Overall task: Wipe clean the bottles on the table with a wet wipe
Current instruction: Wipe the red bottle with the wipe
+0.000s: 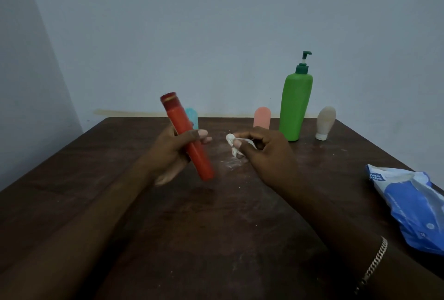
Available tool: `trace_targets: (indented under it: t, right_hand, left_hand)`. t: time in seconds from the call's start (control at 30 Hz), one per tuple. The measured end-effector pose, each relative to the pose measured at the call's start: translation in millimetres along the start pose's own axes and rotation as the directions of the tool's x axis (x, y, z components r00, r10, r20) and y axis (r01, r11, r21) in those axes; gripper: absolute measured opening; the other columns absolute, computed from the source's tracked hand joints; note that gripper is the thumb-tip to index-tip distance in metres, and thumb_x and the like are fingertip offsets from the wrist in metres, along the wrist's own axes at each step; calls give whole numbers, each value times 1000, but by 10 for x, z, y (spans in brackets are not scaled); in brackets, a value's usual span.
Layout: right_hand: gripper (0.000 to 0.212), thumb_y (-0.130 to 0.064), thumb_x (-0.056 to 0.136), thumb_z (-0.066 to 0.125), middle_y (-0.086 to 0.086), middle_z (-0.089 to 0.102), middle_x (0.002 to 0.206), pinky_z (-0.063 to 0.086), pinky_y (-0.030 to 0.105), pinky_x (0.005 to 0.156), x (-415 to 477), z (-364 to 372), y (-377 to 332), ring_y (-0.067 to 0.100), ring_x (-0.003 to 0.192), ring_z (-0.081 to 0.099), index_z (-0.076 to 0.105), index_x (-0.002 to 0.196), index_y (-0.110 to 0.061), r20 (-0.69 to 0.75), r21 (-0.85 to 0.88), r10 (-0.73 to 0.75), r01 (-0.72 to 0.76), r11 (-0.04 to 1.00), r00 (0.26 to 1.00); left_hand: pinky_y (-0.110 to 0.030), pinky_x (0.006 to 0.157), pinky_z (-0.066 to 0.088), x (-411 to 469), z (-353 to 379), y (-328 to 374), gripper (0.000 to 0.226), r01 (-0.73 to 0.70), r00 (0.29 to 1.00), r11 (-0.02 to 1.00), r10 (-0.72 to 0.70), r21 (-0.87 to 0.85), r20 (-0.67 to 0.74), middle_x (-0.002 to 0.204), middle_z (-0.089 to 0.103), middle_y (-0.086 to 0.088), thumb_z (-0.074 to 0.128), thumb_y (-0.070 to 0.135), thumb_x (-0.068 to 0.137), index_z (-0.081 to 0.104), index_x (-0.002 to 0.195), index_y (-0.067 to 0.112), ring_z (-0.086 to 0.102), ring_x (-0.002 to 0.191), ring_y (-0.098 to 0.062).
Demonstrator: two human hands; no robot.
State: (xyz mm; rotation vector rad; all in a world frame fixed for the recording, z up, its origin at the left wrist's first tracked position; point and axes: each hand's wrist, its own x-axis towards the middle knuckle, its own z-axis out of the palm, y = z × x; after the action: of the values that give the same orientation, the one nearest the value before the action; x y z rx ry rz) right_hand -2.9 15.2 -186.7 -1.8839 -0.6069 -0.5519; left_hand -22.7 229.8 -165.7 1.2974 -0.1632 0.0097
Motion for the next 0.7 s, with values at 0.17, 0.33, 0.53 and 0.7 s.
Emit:
trace_targets:
  t: [0.17,0.33,0.53,0.7]
  right_hand:
    - [15,-7,90,68,-2,75,87,60,31,67,-3,6,-92,14,77,73,75,103,-10,-78,193,19,-3,981,997]
    - [18,-10,88,71,-5,70,95,58,32,73,-36,20,-186,13,86,68,73,105,-14,-129,-8,-182,182,983,975]
    - [12,-8,86,71,-2,65,94,45,15,72,-114,130,-299,4,85,57,69,97,-10,32,-236,-377,373,897,926]
    - [8,-10,83,68,-7,61,85,45,22,63,-85,53,-196,3,74,53,68,91,-13,82,-317,-316,326,891,945]
  left_hand:
    - [-64,97,47,95,-133,-48,82,61,996,873,-81,-484,-21,131,58,-34,71,57,72,34,133,17,60,121,-46]
    - [-65,90,51,113,-88,-133,88,88,986,809,-153,-582,-64,128,60,-33,57,73,77,32,134,11,63,117,-45]
    - [-59,72,59,105,18,-238,110,104,973,752,-211,-650,-89,126,63,-30,68,69,67,31,148,5,69,105,-43]
    - [-63,86,55,158,-35,-282,115,94,975,751,-201,-653,-91,135,53,-35,72,71,66,28,151,8,64,114,-48]
